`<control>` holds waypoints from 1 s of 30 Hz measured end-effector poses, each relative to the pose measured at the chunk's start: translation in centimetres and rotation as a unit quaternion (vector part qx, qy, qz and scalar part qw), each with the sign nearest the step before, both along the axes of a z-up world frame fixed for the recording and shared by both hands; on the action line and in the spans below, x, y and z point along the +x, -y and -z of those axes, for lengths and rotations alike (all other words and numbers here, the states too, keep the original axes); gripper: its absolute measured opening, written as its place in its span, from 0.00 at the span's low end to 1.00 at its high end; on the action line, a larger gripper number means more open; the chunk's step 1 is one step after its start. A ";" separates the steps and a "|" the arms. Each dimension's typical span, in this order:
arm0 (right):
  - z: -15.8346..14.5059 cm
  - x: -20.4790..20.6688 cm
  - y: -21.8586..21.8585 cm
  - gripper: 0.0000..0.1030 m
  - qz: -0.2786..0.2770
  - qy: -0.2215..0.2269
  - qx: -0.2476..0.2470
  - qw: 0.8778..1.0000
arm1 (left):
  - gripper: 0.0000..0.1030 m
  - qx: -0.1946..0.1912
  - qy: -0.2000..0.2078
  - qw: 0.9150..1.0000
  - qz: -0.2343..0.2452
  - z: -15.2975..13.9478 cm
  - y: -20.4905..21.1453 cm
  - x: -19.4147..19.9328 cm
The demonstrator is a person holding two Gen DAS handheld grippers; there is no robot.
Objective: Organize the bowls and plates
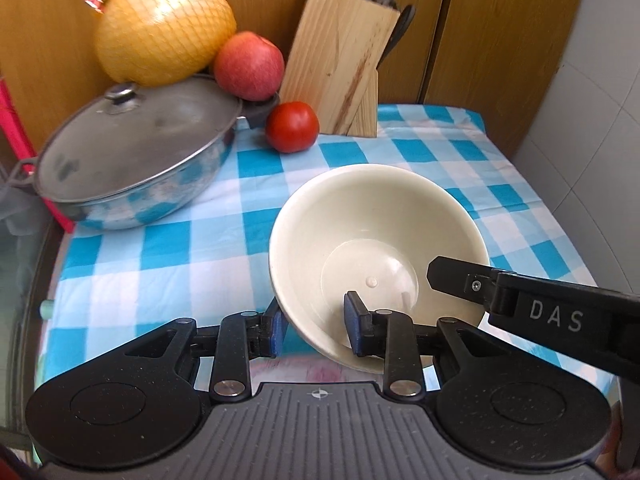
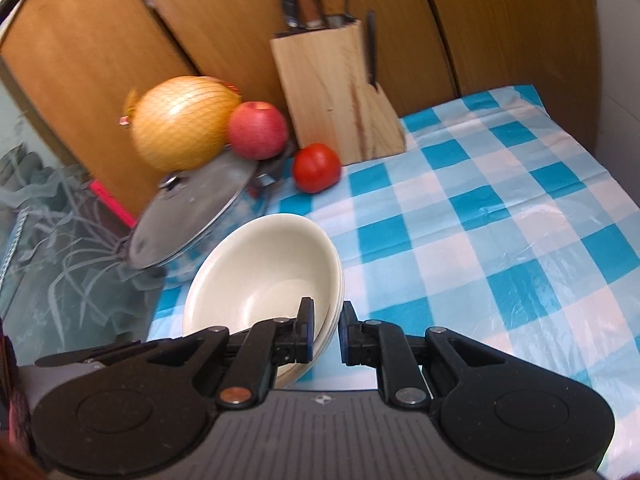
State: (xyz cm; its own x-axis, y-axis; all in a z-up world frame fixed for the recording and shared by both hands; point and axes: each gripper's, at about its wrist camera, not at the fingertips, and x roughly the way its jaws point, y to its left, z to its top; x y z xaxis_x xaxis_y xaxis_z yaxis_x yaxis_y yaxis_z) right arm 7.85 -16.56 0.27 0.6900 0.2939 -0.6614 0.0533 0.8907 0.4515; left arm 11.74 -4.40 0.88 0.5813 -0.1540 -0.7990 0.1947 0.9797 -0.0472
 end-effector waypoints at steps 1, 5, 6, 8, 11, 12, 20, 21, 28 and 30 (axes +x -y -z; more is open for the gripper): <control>-0.2 -0.6 -0.3 0.14 -0.003 0.002 0.000 1.000 | 0.37 0.001 0.004 1.000 -0.002 -0.3 -0.3 -0.6; -0.7 -3.0 -1.6 0.15 -0.016 0.004 0.002 1.000 | 0.39 0.010 0.016 1.000 -0.007 -1.0 -1.1 -3.1; -0.8 -3.5 -1.9 0.15 -0.019 0.004 0.002 1.000 | 0.39 0.011 0.017 1.000 -0.007 -1.1 -1.3 -3.7; -0.9 -4.5 -2.5 0.15 -0.026 0.003 0.001 1.000 | 0.39 0.013 0.016 1.000 -0.006 -1.2 -1.8 -4.9; -0.8 -5.6 -3.1 0.15 -0.033 -0.001 0.001 0.999 | 0.39 0.016 0.016 1.000 -0.006 -1.2 -2.3 -6.2; -0.8 -5.8 -3.3 0.15 -0.034 -0.003 0.000 0.999 | 0.39 0.016 0.015 1.000 -0.006 -1.2 -2.5 -6.6; -0.2 -8.1 -4.1 0.16 -0.043 -0.027 -0.010 0.999 | 0.39 0.014 -0.002 1.000 0.005 -0.3 -2.9 -8.9; -0.1 -8.3 -4.2 0.16 -0.044 -0.030 -0.010 0.999 | 0.39 0.014 -0.004 1.000 0.006 -0.2 -3.0 -9.2; 0.2 -9.1 -4.8 0.16 -0.049 -0.043 -0.013 0.998 | 0.39 0.013 -0.020 1.000 0.009 0.4 -3.4 -10.0; 0.2 -9.3 -4.9 0.16 -0.049 -0.044 -0.014 0.998 | 0.39 0.013 -0.021 1.000 0.008 0.3 -3.5 -10.2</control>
State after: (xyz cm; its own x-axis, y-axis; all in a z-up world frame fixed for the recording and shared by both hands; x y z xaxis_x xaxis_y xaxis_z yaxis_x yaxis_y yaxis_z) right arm -1.48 -11.63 0.11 0.5976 0.3385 -0.7268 0.0035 0.9054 0.4246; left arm 1.52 -0.90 0.54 0.5453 -0.1422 -0.8261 0.2092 0.9774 -0.0301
